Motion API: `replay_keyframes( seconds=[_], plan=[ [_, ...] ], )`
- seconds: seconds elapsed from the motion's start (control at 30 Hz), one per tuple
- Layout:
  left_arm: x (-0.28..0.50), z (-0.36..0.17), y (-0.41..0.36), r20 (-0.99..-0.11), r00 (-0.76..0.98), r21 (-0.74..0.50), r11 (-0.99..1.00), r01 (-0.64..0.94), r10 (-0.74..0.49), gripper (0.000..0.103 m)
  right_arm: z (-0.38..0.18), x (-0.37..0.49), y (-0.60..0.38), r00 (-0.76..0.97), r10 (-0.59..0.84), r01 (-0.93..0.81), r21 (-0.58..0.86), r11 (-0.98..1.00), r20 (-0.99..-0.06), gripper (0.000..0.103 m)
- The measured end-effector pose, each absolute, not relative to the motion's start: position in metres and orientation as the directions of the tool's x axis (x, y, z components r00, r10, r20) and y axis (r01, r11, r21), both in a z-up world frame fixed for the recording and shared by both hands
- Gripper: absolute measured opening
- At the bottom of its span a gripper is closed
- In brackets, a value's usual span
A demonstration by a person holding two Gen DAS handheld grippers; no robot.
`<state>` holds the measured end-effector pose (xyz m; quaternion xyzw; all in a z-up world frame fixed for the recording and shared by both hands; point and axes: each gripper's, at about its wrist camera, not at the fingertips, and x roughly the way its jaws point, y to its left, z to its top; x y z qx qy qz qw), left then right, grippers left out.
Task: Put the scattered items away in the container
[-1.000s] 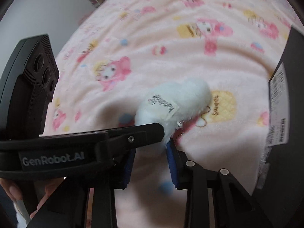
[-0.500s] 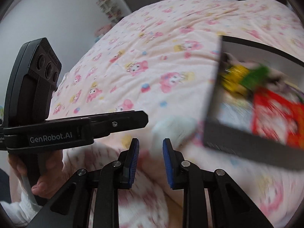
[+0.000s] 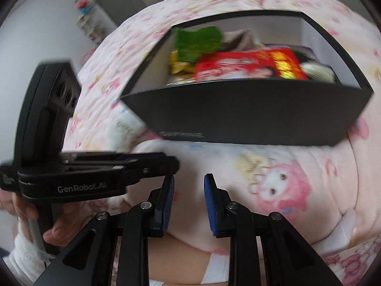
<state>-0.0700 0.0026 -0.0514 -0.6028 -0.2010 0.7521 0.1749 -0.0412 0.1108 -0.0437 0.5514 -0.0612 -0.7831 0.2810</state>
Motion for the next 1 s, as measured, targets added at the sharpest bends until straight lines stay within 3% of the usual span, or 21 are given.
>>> replay_keyframes(
  seconds=[0.1, 0.37, 0.57, 0.77, 1.0],
  plan=[
    [-0.069, -0.053, -0.005, -0.820, -0.237, -0.537, -0.843, 0.002, 0.521, 0.030, -0.058, -0.053, 0.125, -0.216, -0.546, 0.282, 0.484, -0.828, -0.809, 0.022],
    [-0.064, -0.050, -0.035, -0.777, -0.332, -0.593, -0.798, 0.102, 0.535, 0.033, -0.051, -0.062, 0.109, -0.207, -0.518, 0.307, 0.447, -0.840, -0.830, 0.023],
    [-0.071, -0.061, -0.036, -0.820, -0.282, -0.550, -0.822, 0.149, 0.497, 0.036, -0.036, -0.072, 0.083, -0.183, -0.473, 0.453, 0.353, -0.819, -0.862, 0.041],
    [-0.074, -0.063, -0.037, -0.845, -0.280, -0.511, -0.843, 0.169, 0.456, 0.037, -0.071, -0.089, 0.105, -0.137, -0.516, 0.279, 0.467, -0.839, -0.846, 0.041],
    [-0.072, -0.064, -0.052, -0.833, -0.306, -0.533, -0.814, 0.229, 0.460, 0.037, -0.066, -0.098, 0.133, -0.226, -0.554, 0.170, 0.528, -0.832, -0.801, 0.041]
  ],
)
